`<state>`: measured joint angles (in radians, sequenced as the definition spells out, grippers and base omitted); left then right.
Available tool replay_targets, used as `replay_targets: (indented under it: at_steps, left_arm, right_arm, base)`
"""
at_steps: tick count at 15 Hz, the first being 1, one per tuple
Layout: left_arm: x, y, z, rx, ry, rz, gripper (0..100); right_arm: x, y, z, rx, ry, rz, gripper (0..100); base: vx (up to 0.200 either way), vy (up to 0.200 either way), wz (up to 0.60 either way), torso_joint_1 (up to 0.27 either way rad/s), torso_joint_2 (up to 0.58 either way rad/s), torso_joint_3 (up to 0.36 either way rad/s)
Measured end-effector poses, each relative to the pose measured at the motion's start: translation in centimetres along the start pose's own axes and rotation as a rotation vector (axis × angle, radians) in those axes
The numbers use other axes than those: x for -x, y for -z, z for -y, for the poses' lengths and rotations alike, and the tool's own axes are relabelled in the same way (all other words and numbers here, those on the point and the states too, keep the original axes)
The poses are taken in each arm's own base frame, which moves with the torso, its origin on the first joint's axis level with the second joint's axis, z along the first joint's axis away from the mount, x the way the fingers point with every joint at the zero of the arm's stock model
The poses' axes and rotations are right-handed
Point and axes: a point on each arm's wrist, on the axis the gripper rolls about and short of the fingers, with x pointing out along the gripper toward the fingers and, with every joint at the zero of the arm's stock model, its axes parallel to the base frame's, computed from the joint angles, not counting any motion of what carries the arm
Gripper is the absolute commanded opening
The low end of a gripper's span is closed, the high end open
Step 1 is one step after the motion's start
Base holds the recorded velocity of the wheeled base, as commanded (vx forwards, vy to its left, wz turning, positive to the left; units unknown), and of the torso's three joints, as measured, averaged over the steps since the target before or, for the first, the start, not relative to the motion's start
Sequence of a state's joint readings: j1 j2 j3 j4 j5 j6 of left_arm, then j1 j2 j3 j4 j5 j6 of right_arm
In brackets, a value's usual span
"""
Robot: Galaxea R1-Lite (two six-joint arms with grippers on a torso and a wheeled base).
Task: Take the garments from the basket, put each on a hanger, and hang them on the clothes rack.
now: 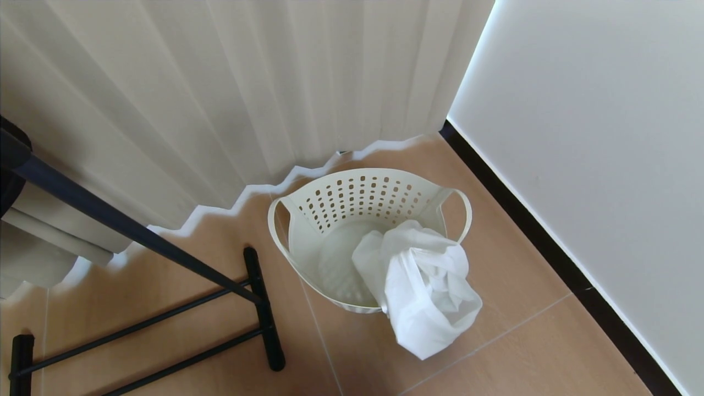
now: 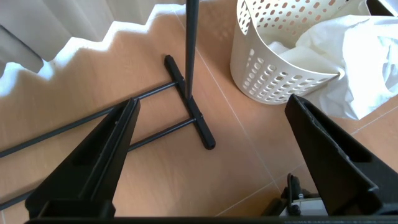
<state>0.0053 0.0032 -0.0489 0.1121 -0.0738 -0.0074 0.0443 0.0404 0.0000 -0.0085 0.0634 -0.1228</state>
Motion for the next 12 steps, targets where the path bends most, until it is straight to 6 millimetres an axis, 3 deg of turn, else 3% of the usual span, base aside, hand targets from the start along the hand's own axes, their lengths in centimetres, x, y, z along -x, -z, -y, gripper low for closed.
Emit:
replay_targets:
  at_steps: [8,12]
  left_arm:
    - [0.0,0.0,0.0,0.001,0.000,0.000,100]
    - [0.0,0.0,0.0,0.001,0.000,0.000,100]
  right_arm:
    - [-1.0,-2.9,0.6,0.289,-0.181,-0.252,100]
    - [-3.5,-5.0,0.8,0.348,-0.173,-0.343,100]
  base:
    - [0.000,0.000,0.00,0.000,0.00,0.000]
    - [0.000,0.000,0.00,0.000,0.00,0.000]
